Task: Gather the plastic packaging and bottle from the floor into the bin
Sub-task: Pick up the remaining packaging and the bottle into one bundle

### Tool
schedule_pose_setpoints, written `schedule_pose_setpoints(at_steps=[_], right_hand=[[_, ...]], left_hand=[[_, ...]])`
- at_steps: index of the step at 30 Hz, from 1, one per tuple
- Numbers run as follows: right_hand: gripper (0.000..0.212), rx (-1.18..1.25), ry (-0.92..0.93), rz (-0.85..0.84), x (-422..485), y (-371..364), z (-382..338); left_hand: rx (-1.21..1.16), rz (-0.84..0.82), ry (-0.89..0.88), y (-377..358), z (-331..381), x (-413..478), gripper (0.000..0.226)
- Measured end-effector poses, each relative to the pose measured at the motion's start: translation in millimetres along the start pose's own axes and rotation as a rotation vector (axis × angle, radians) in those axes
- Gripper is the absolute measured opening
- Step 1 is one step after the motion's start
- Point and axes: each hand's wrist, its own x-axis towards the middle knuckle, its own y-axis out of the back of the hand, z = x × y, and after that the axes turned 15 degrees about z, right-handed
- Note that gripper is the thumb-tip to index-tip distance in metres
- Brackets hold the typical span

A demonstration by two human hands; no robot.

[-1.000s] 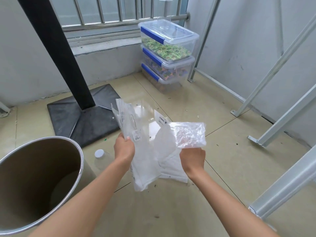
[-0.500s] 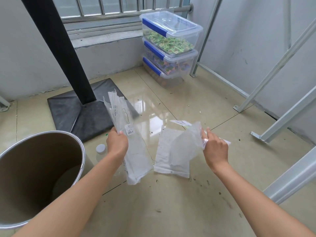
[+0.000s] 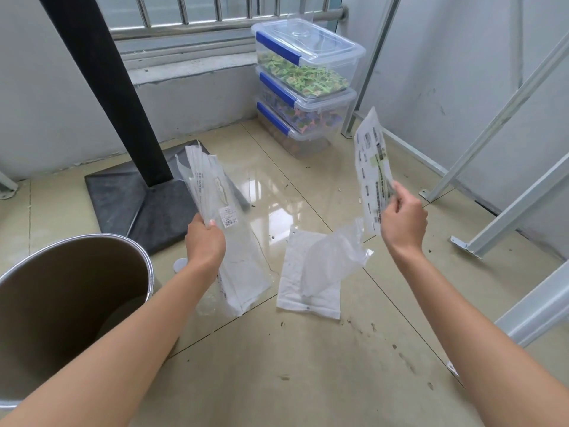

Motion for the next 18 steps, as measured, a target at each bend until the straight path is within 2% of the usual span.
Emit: schedule_pose_setpoints(at_steps=[6, 9, 13, 18], right_hand=[[0.048, 0.119, 0.256, -0.037, -35, 2, -53], [0.05, 0.157, 0.337, -0.2, -86, -12, -67], [0.043, 0.301, 0.273, -0.602, -159, -33, -72], [0.047, 0.323, 0.174, -0.686, -190, -41, -68]], left_hand=[[-0.056, -0.048, 0.021, -5, 10, -12, 0.036], [-0.095, -0.098, 0.046, -10, 17, -24, 0.036], [-0.17, -0.121, 0.079, -19, 22, -41, 0.033], [-0.258, -0.195, 0.103, -15, 21, -48, 0.04]])
